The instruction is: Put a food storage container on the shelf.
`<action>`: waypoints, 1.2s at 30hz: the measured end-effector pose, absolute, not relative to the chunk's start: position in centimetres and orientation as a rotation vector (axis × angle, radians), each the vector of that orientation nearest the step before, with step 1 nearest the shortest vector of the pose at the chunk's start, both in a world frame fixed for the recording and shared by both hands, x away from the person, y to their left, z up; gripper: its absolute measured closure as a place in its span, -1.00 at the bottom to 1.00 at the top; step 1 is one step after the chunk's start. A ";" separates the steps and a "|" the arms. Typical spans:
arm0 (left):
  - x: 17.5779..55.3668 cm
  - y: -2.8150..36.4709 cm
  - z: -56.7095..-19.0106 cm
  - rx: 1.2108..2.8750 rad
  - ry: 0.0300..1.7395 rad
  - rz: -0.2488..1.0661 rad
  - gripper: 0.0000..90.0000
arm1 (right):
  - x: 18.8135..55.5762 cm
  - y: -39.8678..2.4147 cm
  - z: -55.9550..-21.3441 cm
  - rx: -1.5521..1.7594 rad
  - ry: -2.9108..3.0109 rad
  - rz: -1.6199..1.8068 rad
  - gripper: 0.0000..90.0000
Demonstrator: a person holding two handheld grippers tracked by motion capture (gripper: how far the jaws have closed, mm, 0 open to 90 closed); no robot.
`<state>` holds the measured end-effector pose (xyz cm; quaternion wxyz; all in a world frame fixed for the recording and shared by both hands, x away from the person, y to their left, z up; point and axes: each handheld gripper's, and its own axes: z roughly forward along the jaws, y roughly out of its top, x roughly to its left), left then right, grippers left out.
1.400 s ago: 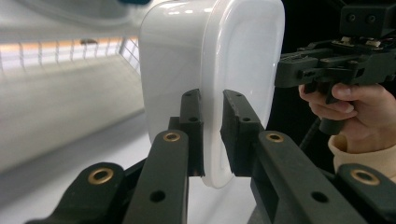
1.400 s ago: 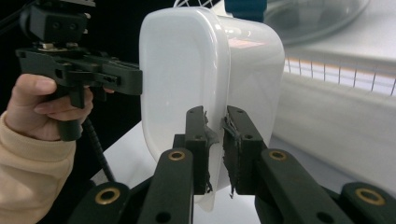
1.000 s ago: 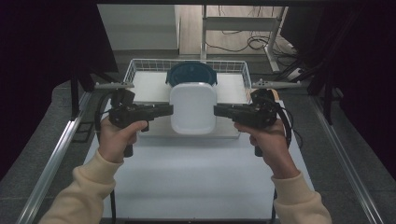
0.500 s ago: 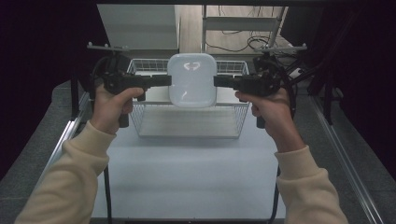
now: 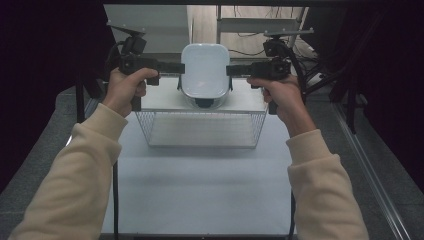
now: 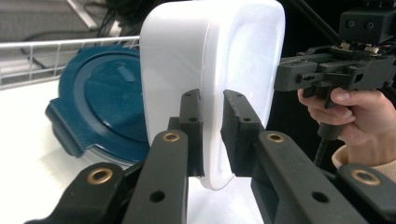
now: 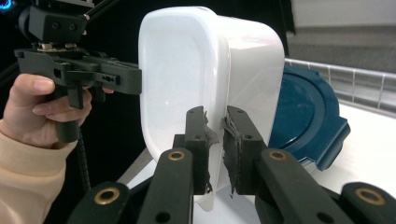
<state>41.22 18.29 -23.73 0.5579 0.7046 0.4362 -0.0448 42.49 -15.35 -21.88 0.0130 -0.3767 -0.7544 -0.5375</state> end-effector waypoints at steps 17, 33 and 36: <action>46.4 19.2 -25.1 1.536 1.129 -0.344 0.70 | 48.5 -15.3 -23.0 -1.315 -2.132 -1.524 0.62; 48.6 19.7 -27.0 1.441 1.211 -0.412 0.58 | 50.7 -14.9 -24.5 -1.451 -1.960 -1.506 0.55; 48.4 19.5 -26.8 1.441 1.210 -0.369 0.50 | 50.6 -14.8 -24.5 -1.455 -1.980 -1.519 0.46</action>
